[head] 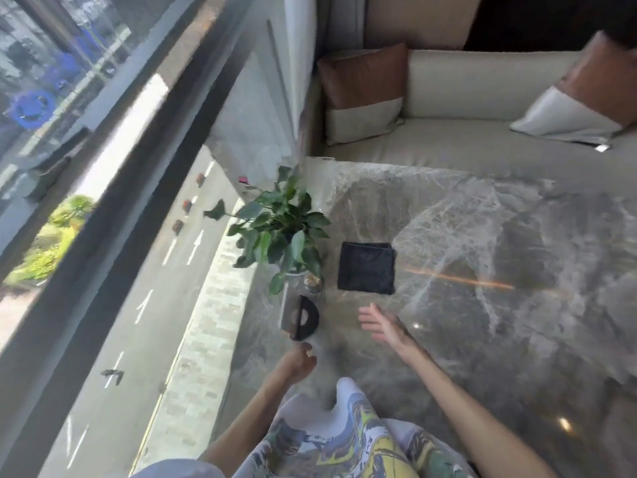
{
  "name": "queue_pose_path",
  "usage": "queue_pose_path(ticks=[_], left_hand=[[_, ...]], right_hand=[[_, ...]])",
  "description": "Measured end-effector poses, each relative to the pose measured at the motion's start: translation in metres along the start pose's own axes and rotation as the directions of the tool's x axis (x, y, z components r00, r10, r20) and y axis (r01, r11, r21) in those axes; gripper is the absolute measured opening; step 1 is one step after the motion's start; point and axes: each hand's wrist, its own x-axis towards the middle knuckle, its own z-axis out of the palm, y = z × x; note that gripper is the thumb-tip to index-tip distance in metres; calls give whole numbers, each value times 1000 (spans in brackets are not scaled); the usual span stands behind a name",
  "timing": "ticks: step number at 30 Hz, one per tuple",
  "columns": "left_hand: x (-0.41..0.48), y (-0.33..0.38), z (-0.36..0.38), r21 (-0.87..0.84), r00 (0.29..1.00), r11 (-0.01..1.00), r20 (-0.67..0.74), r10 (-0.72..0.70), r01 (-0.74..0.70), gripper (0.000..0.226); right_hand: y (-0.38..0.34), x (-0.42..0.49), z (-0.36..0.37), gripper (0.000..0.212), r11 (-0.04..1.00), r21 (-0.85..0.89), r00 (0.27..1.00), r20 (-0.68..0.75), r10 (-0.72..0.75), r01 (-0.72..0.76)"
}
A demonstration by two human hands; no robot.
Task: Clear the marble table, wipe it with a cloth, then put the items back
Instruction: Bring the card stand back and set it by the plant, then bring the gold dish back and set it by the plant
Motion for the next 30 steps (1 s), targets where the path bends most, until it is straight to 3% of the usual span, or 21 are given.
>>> queue_pose_path(ticks=[4, 5, 8, 9, 14, 17, 25, 30], left_hand=[[0, 58, 43, 133, 982, 974, 72, 174, -183, 27], [0, 75, 56, 173, 971, 957, 103, 217, -232, 33], [-7, 135, 101, 226, 932, 910, 195, 307, -347, 41], [-9, 155, 116, 227, 918, 896, 211, 337, -382, 41], [-21, 239, 196, 206, 871, 853, 234, 432, -479, 39], [-36, 282, 248, 192, 869, 850, 194, 456, -490, 38], [-64, 356, 329, 327, 877, 814, 179, 445, -480, 42], [-52, 387, 354, 423, 859, 748, 218, 464, -512, 46]], right_hand=[[38, -72, -79, 35, 998, 32, 969, -244, -39, 48], [52, -93, -97, 40, 999, -4, 952, -304, -44, 45], [121, -143, -161, 92, 1000, -4, 882, -471, -25, 26], [136, -163, -178, 92, 1000, 10, 868, -497, -5, 11], [207, -228, -270, 83, 997, 39, 838, -540, 72, -61], [212, -255, -324, 38, 993, -24, 856, -509, 87, -115], [217, -289, -429, 50, 952, -252, 869, -495, 26, -172], [226, -300, -463, 53, 905, -366, 816, -577, -38, -216]])
